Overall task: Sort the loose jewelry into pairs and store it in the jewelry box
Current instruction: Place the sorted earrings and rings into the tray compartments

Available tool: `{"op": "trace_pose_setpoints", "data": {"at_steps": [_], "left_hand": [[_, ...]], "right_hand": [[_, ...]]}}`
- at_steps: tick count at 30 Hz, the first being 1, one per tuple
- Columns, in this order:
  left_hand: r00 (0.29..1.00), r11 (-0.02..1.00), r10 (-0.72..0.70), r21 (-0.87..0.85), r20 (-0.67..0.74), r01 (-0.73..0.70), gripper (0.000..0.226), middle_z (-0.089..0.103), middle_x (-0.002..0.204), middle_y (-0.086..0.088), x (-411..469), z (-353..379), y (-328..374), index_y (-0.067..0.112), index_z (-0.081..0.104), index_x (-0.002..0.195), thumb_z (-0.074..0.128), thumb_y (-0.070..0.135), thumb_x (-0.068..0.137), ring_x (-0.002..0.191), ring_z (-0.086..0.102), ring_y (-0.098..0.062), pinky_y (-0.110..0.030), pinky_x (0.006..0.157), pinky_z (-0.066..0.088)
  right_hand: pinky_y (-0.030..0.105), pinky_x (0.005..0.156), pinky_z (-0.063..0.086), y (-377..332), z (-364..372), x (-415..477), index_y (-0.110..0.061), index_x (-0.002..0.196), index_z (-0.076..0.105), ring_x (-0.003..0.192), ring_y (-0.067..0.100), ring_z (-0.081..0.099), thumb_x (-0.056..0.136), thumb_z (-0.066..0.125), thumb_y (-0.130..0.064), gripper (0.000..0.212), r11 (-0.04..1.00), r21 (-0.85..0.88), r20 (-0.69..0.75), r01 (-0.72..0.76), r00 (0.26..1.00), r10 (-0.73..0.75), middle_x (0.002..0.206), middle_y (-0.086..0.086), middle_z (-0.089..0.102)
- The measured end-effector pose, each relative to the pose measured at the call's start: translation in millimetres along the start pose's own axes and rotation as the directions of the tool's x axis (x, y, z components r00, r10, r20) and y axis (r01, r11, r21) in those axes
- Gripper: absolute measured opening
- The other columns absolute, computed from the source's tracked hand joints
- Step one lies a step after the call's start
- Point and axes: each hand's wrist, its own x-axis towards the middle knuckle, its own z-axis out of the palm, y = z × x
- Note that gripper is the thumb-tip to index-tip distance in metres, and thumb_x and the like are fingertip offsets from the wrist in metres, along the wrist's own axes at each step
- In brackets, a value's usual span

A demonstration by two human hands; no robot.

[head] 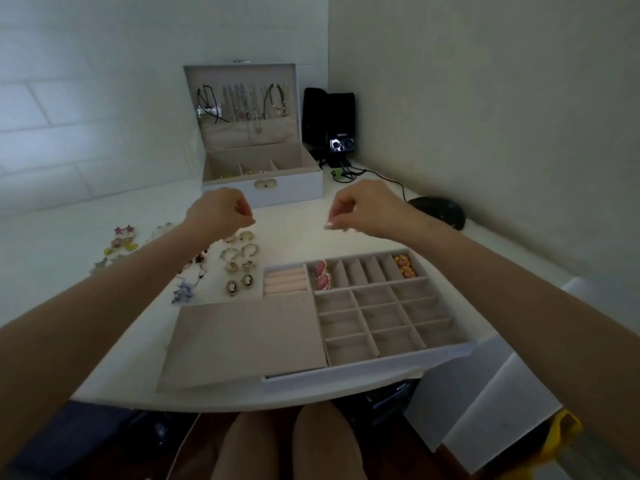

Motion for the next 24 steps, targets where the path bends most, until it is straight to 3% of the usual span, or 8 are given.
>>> {"op": "trace_pose_setpoints", "data": {"at_steps": [4, 8, 11, 15, 19, 22, 24], "left_hand": [[0.996, 0.982, -0.078, 0.177, 0.051, 0.068, 0.016, 0.064, 0.107, -0.004, 7, 2, -27, 0.018, 0.064, 0.094, 0.068, 0.029, 0.082, 0.1, 0.058, -0.023, -0.036, 0.087, 0.048], [0.987, 0.977, -0.106, 0.199, 0.118, 0.081, 0.022, 0.063, 0.111, -0.002, 10, 7, -35, 0.021, 0.062, 0.094, 0.071, 0.035, 0.079, 0.106, 0.056, -0.021, -0.034, 0.089, 0.046], [0.984, 0.978, -0.115, 0.191, 0.137, 0.087, 0.028, 0.062, 0.114, -0.003, 12, 9, -36, 0.018, 0.063, 0.101, 0.071, 0.033, 0.079, 0.108, 0.055, -0.022, -0.034, 0.088, 0.045], [0.986, 0.985, -0.086, 0.16, 0.141, 0.063, 0.034, 0.061, 0.111, -0.008, 13, 10, -34, 0.01, 0.059, 0.1, 0.075, 0.028, 0.076, 0.104, 0.055, -0.025, -0.033, 0.084, 0.043], [0.993, 0.991, -0.046, 0.133, 0.107, 0.032, 0.03, 0.061, 0.1, -0.01, 10, 11, -31, 0.01, 0.052, 0.086, 0.075, 0.027, 0.075, 0.095, 0.054, -0.025, -0.03, 0.073, 0.039], [0.999, 0.997, 0.014, 0.072, 0.038, -0.017, 0.027, 0.062, 0.087, -0.007, 7, 9, -25, 0.012, 0.051, 0.08, 0.074, 0.025, 0.077, 0.085, 0.058, -0.023, -0.029, 0.069, 0.041], [0.999, 0.997, 0.053, -0.061, 0.01, -0.052, 0.027, 0.066, 0.078, -0.006, 3, 8, -17, 0.014, 0.05, 0.078, 0.076, 0.021, 0.076, 0.07, 0.063, -0.017, -0.028, 0.065, 0.049]], "right_hand": [[0.029, 0.078, 0.055, -28, 42, 51, -0.01, 0.099, 0.072, 0.074, 0.013, 0.063, 0.085, 0.068, -0.021, 0.019, 0.999, 0.021, 0.049, 0.04, 0.998, -0.041, 0.094, 0.004, 0.071], [0.031, 0.093, 0.048, -46, 79, 89, -0.012, 0.113, 0.068, 0.102, 0.017, 0.061, 0.086, 0.065, -0.024, 0.029, 0.997, -0.066, 0.127, 0.048, 0.991, -0.039, 0.118, 0.004, 0.065], [0.03, 0.093, 0.046, -49, 99, 106, -0.016, 0.116, 0.066, 0.112, 0.02, 0.058, 0.086, 0.065, -0.023, 0.031, 0.989, -0.144, 0.149, 0.041, 0.989, -0.019, 0.124, 0.002, 0.062], [0.032, 0.085, 0.05, -47, 114, 115, -0.015, 0.1, 0.07, 0.102, 0.024, 0.061, 0.082, 0.066, -0.012, 0.019, 0.982, -0.186, 0.107, 0.04, 0.994, -0.021, 0.112, 0.007, 0.066], [0.026, 0.078, 0.049, -45, 105, 111, -0.007, 0.085, 0.067, 0.093, 0.022, 0.063, 0.077, 0.073, -0.008, 0.01, 0.991, -0.13, 0.098, 0.033, 0.995, -0.021, 0.099, 0.008, 0.067], [0.019, 0.061, 0.053, -42, 85, 97, -0.014, 0.063, 0.057, 0.066, 0.015, 0.063, 0.075, 0.076, -0.006, 0.024, 1.0, 0.019, 0.099, -0.012, 0.995, 0.01, 0.075, 0.003, 0.063], [0.016, 0.054, 0.052, -38, 70, 84, -0.015, 0.062, 0.055, 0.06, 0.012, 0.062, 0.076, 0.074, -0.003, 0.027, 0.996, 0.082, 0.071, -0.018, 0.997, 0.013, 0.072, 0.005, 0.064]]}}
